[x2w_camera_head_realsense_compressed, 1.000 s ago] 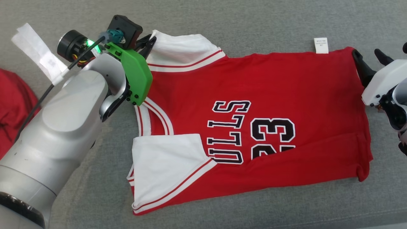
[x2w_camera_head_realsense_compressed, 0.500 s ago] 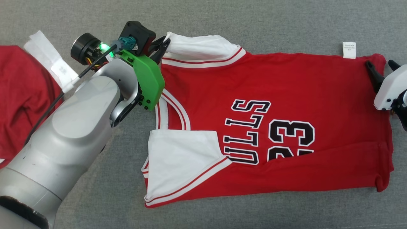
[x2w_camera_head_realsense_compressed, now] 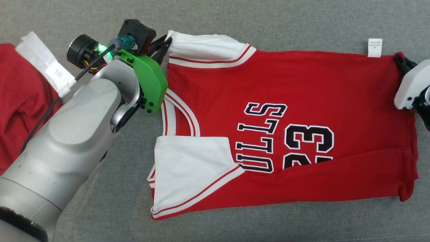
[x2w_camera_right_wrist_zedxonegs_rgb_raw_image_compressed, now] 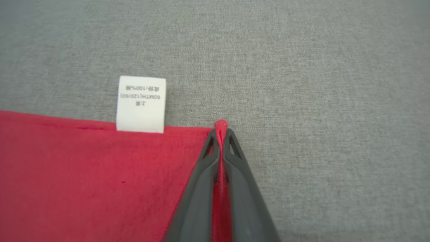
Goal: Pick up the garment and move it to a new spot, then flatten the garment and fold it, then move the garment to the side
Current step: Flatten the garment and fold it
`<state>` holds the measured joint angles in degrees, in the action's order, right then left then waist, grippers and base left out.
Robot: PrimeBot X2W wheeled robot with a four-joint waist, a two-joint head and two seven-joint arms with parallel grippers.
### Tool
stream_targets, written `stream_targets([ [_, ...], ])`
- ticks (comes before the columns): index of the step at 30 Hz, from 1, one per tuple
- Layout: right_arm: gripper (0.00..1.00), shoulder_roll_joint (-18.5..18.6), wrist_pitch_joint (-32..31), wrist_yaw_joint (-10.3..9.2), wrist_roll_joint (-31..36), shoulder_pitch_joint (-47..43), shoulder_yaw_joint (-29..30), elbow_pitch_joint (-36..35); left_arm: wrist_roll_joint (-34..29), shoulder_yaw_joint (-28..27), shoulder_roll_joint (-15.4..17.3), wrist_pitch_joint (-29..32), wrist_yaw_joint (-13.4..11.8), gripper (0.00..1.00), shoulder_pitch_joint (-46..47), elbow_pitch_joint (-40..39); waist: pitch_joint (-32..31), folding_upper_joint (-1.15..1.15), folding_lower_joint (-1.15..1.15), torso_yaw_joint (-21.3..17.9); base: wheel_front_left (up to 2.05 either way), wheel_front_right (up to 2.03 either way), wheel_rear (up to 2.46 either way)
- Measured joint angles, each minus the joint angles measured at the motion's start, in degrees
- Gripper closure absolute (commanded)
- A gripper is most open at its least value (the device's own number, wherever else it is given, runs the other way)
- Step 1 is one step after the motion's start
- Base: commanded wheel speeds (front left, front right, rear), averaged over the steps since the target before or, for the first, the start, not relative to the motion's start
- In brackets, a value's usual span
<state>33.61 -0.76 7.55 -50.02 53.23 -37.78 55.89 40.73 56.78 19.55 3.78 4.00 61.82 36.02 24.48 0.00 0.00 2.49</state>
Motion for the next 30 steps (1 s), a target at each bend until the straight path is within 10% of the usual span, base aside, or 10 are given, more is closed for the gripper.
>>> stream_targets([
  [20,1.00,1.4,12.6,0.00,0.3,10.5,-3.3,0.5,-0.9,-5.2,-2.7,-13.9,-4.8,1.00,8.1,9.6,2.5,0.00,0.00,-1.4,0.00,0.00,0.00],
  [30,1.00,2.2,15.4,-0.01,0.4,7.1,-7.2,-3.5,-1.7,-3.3,-4.0,-17.1,-1.5,1.00,5.9,13.8,0.7,0.00,0.00,-1.2,0.00,0.00,0.00],
])
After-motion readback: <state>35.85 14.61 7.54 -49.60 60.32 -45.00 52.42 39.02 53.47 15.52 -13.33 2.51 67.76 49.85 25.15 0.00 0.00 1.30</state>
